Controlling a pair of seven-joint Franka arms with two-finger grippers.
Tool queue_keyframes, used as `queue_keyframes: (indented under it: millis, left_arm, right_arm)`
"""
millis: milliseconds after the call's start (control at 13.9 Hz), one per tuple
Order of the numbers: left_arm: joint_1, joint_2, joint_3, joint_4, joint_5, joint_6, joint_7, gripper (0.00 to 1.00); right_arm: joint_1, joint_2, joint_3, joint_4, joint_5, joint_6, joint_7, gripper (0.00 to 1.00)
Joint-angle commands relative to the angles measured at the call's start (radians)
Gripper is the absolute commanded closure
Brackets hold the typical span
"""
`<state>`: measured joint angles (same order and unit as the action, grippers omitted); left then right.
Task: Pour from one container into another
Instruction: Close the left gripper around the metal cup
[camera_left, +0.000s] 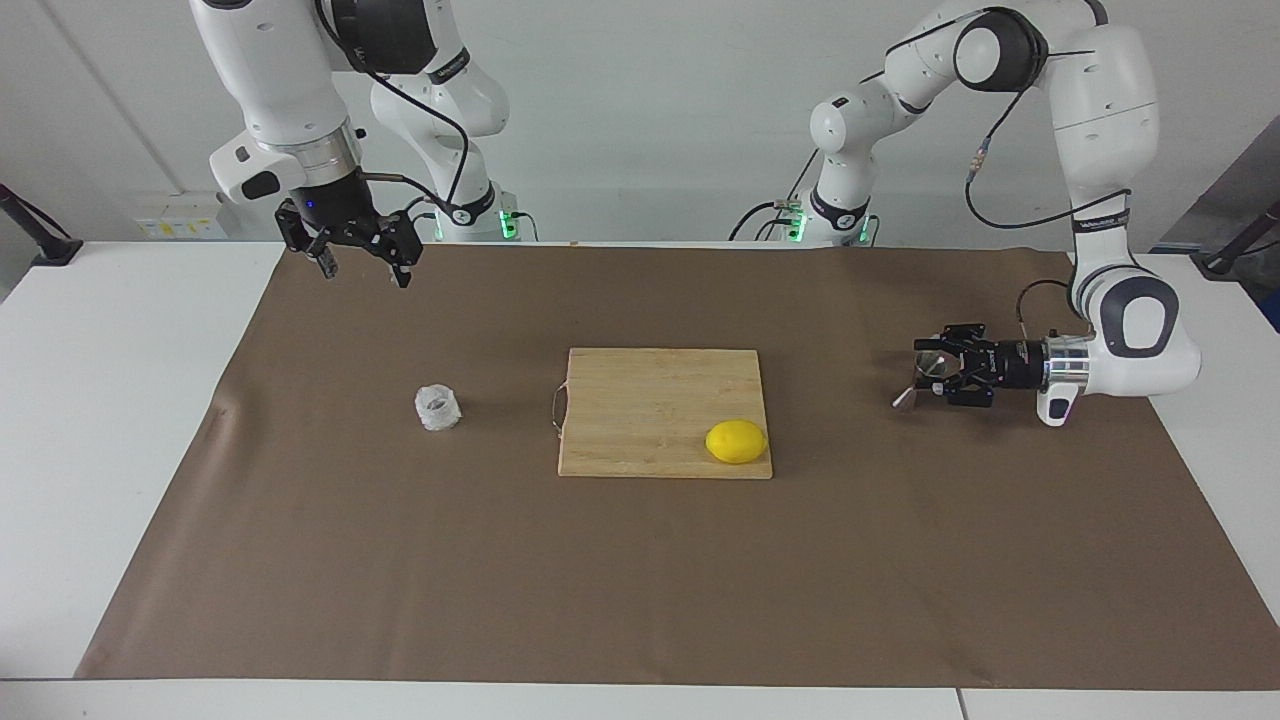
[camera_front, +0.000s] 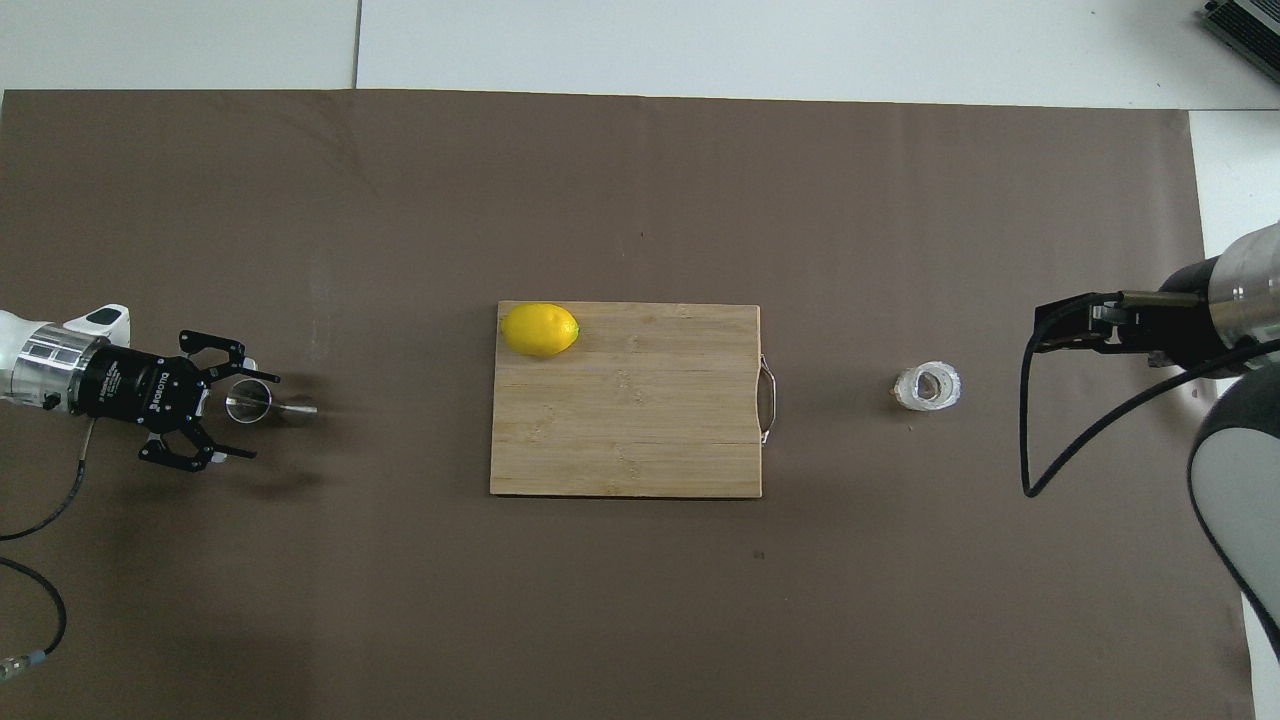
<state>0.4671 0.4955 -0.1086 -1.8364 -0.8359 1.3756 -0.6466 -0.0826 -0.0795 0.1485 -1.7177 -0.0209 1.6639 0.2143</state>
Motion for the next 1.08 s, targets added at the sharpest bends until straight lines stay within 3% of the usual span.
queue_keyframes:
  millis: [0, 505, 1010]
  left_arm:
    - [0.005, -0.029, 0.006, -0.037, -0.019, -0.013, 0.013, 0.40]
    - [-0.002, -0.031, 0.006, -0.018, -0.046, -0.027, 0.001, 0.60]
    - [-0.036, -0.064, -0.029, 0.034, -0.080, -0.023, -0.203, 0.60]
  right_arm:
    - [-0.013, -0.013, 0.005, -0.008, 0.009, -0.012, -0.013, 0.00]
    - [-0.013, -0.014, 0.003, -0.008, 0.009, -0.012, -0.012, 0.00]
    - [-0.013, -0.014, 0.005, -0.008, 0.009, -0.012, -0.013, 0.00]
